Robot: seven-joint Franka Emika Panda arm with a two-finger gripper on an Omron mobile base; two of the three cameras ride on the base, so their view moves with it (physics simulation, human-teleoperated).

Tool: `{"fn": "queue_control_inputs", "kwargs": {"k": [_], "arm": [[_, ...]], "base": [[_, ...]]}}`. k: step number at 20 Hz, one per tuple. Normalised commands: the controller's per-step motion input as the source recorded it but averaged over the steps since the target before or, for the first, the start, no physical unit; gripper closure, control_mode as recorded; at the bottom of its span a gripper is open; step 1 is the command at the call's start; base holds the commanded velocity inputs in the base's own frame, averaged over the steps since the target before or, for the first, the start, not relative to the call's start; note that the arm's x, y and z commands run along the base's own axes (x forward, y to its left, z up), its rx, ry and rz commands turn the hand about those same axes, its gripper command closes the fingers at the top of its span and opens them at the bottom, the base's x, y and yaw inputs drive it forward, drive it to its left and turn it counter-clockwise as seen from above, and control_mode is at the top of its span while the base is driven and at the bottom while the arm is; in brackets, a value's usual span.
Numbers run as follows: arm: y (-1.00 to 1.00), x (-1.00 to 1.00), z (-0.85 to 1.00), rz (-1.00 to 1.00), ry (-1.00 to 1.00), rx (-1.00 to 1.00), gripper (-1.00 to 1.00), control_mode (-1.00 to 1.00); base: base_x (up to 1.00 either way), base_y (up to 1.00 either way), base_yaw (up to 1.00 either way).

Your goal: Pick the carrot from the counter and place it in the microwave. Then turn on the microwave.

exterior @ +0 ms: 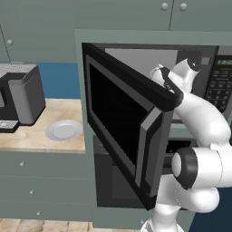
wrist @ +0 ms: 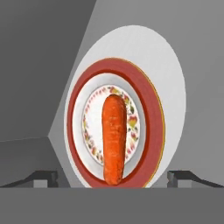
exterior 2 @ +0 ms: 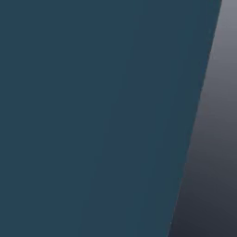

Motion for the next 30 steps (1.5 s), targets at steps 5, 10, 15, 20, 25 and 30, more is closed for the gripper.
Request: {"fn": "queue_control_inputs", "kwargs": {"k": [5, 10, 15, 20, 25, 30], "arm": [[0.00, -0.38, 0.24, 0.00, 0.00, 0.00, -1.00, -1.00], [0.00, -0.37, 0.24, 0.00, 0.00, 0.00, -1.00, -1.00], [0.00, -0.39, 0.21, 0.00, 0.00, 0.00, -1.00, -1.00], [-0.01, -0.42, 0.20, 0.00, 0.00, 0.00, -1.00, -1.00], [-0.04, -0.45, 0.26, 0.00, 0.00, 0.00, -1.00, -1.00], [-0.02, -0.43, 0.31, 0.00, 0.00, 0.00, -1.00, -1.00]], "base": [[0.00, 0.00, 0.00], [0.00, 0.00, 0.00], [0.00, 0.00, 0.00], [0.00, 0.00, 0.00], [0.00, 0.00, 0.00], [0.00, 0.00, 0.00]]}}
